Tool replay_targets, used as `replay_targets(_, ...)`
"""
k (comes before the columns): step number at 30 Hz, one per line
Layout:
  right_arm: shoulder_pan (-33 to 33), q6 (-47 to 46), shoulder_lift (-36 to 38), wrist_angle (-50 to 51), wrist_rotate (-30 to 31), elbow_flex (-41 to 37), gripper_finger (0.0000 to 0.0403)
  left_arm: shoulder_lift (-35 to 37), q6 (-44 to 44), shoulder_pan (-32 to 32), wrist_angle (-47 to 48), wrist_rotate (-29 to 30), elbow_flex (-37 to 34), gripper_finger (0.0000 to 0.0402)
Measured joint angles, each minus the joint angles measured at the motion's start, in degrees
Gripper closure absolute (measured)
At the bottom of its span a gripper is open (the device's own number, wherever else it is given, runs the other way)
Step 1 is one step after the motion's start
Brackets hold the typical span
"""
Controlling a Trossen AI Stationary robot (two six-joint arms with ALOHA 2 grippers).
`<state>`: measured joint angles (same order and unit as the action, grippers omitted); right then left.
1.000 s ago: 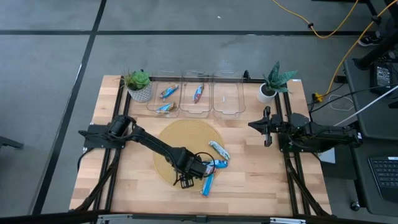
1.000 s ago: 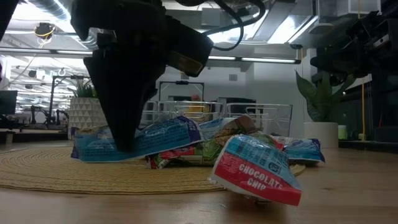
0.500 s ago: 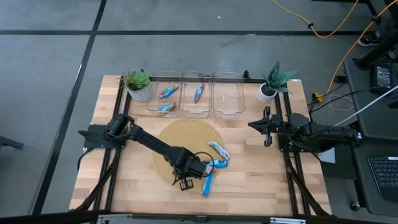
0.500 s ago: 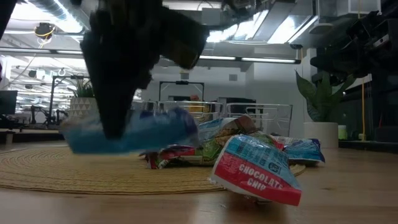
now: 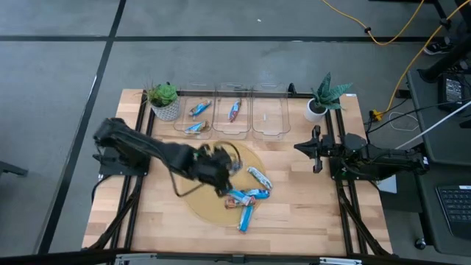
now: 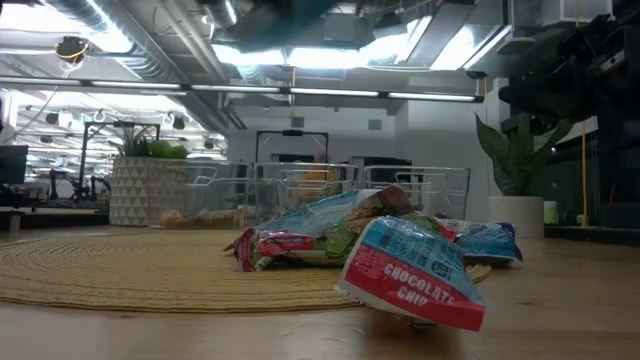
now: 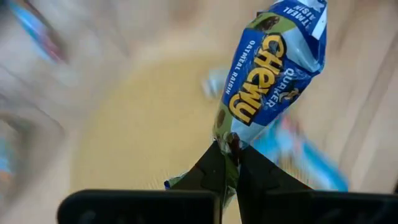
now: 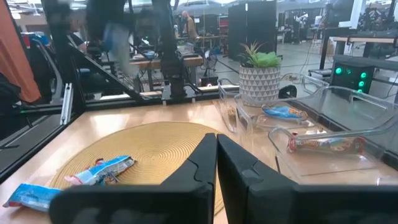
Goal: Pick and place Granola Bars by type
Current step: Put the blue granola bar into the right transparent bin
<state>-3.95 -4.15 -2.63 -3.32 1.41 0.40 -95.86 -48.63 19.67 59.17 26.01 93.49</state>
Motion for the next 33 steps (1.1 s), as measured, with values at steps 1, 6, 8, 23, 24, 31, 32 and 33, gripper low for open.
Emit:
replay_targets(1,-0.01,-0.01,0.0,-0.17,0.02,0.0,0.0386,1.67,0.69,-0.17,-0.38,2.75,0.14,0.0391)
replay_targets(6,-0.02,0.07,0.0,-1.69,0.02,0.0,0.0386,8.76,7.25,-2.14,-2.86,9.82,0.16,0.0391)
replay_targets(8,0.01,0.09,0.0,-2.82,0.02,0.02,0.0386,10.63,10.13,-3.08,-3.88,10.52,0.16,0.0394)
replay_targets(23,0.01,1.35,-0.64,-6.89,1.54,3.38,0.0352,13.82,29.49,-12.98,-8.58,0.52,0.16,0.0393)
replay_targets(24,0.0,1.36,-0.98,-5.79,2.19,4.58,0.034,13.82,30.35,-13.8,-9.05,-0.32,0.16,0.0391)
replay_targets(31,-0.01,1.49,-6.8,-0.41,5.69,15.21,0.0245,13.82,37.93,-18.89,-11.86,-7.41,0.16,0.0392)
replay_targets(32,0.01,1.46,-8.04,-0.2,6.32,16.8,0.0233,13.82,38.84,-19.52,-12.52,-8.45,0.16,0.0393)
replay_targets(33,-0.01,1.38,-9.33,-0.02,6.85,18.42,0.0222,13.82,39.71,-20.07,-13.21,-9.4,0.16,0.0393)
